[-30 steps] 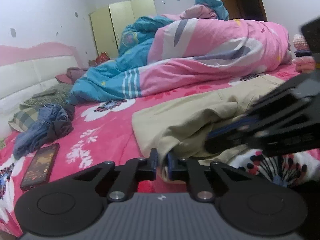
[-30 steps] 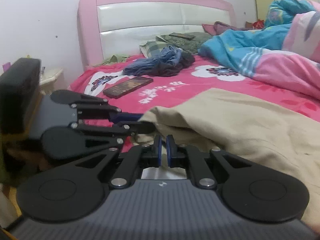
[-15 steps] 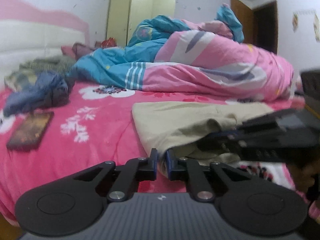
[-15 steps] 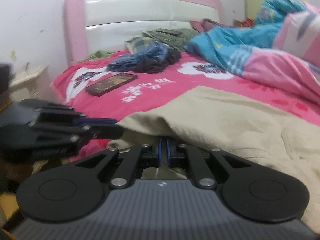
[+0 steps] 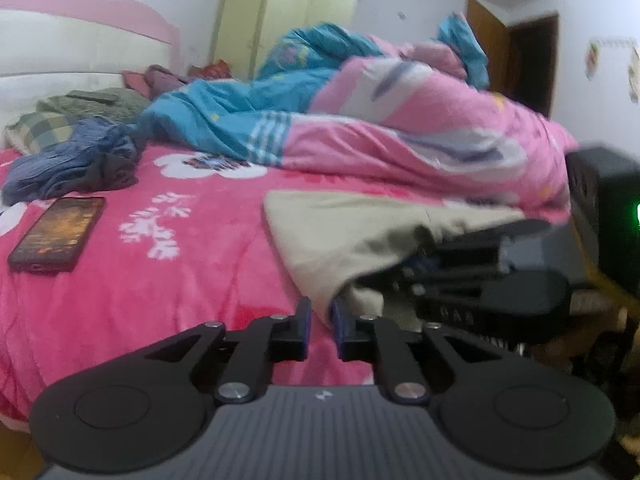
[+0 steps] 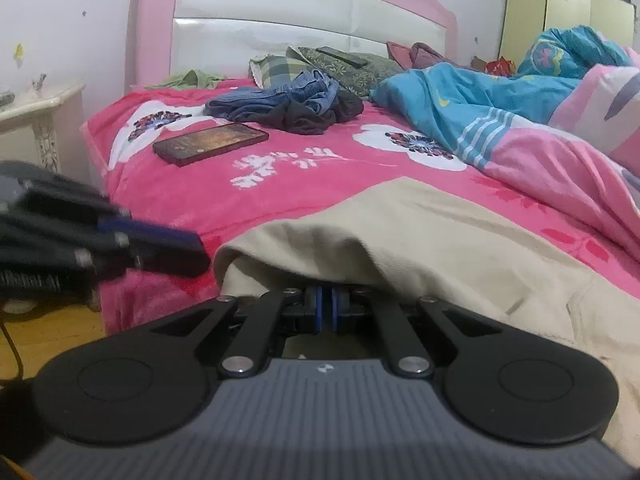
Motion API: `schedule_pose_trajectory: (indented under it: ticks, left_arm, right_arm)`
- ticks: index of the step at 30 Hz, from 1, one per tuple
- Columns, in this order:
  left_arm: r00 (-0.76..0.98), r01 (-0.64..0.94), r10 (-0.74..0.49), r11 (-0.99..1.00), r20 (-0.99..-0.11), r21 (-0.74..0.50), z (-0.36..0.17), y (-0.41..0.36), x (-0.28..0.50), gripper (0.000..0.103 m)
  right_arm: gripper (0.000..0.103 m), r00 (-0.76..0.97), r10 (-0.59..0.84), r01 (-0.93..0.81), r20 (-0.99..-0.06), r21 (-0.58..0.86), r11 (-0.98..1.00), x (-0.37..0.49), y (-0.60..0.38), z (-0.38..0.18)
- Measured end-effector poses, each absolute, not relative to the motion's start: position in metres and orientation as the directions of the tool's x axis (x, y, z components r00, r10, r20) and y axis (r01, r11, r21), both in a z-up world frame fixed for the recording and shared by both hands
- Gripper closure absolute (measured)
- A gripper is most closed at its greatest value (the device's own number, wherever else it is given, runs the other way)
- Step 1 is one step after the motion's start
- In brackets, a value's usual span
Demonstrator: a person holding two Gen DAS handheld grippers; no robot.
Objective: Fold clothes
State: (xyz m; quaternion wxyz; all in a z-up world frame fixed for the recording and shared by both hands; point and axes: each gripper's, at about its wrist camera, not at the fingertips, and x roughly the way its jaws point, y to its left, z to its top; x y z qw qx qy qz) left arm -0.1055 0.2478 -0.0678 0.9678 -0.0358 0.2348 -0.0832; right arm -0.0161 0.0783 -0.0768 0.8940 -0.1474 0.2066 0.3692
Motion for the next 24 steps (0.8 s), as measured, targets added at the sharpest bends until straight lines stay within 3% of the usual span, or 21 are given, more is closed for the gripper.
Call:
schedule_pose_trajectory:
  ticks: [1, 4, 9, 14, 17, 19, 20, 21, 24]
  left_arm:
    - [0.876, 0.151, -0.172, 0.985, -0.450, -0.082, -0.069, 0.243, -0.104, 0.074]
    - [0.882, 0.104, -0.093, 0.995, -0.462, -0.001, -0.072, 0.232, -0.095, 0.075]
    - [0.888, 0.046, -0.074, 0.996, -0.453, -0.072, -0.072, 0.237, -0.090, 0.088]
    - [0.901, 0.045, -0.078, 0.995, -0.427, -0.087, -0.072, 0.237, -0.094, 0.096]
    - [0.907, 0.042, -0.072, 0.996, -0.415, -0.082, -0.071, 0.235, -0.095, 0.097]
    - [0.910, 0.038, -0.066, 0.996, -0.410, -0.075, -0.070, 0.233, -0.096, 0.098]
    - [0.910, 0.036, -0.062, 0.997, -0.410, -0.072, -0.069, 0.232, -0.097, 0.098]
    - [0.909, 0.035, -0.062, 0.997, -0.412, -0.072, -0.068, 0.232, -0.097, 0.099]
    - [0.911, 0.040, -0.071, 0.996, -0.407, -0.085, -0.067, 0.232, -0.100, 0.099]
  right_arm:
    - [0.101, 0.642, 0.601, -0.721, -0.475, -0.109, 0.684, -0.015, 0.079, -0.077]
    - [0.101, 0.643, 0.608, -0.720, -0.466, -0.097, 0.687, -0.011, 0.080, -0.078]
    - [0.098, 0.628, 0.632, -0.727, -0.455, -0.053, 0.684, -0.014, 0.064, -0.072]
    - [0.078, 0.533, 0.746, -0.813, -0.400, 0.003, 0.583, -0.037, 0.026, -0.059]
    - [0.077, 0.488, 0.760, -0.853, -0.430, -0.051, 0.519, -0.043, 0.038, -0.065]
    - [0.080, 0.508, 0.733, -0.846, -0.452, -0.105, 0.522, -0.041, 0.051, -0.071]
    - [0.093, 0.526, 0.717, -0.834, -0.459, -0.114, 0.539, -0.037, 0.056, -0.073]
    - [0.097, 0.533, 0.713, -0.826, -0.455, -0.100, 0.554, -0.031, 0.058, -0.073]
    - [0.102, 0.591, 0.694, -0.786, -0.410, -0.098, 0.611, -0.024, 0.061, -0.068]
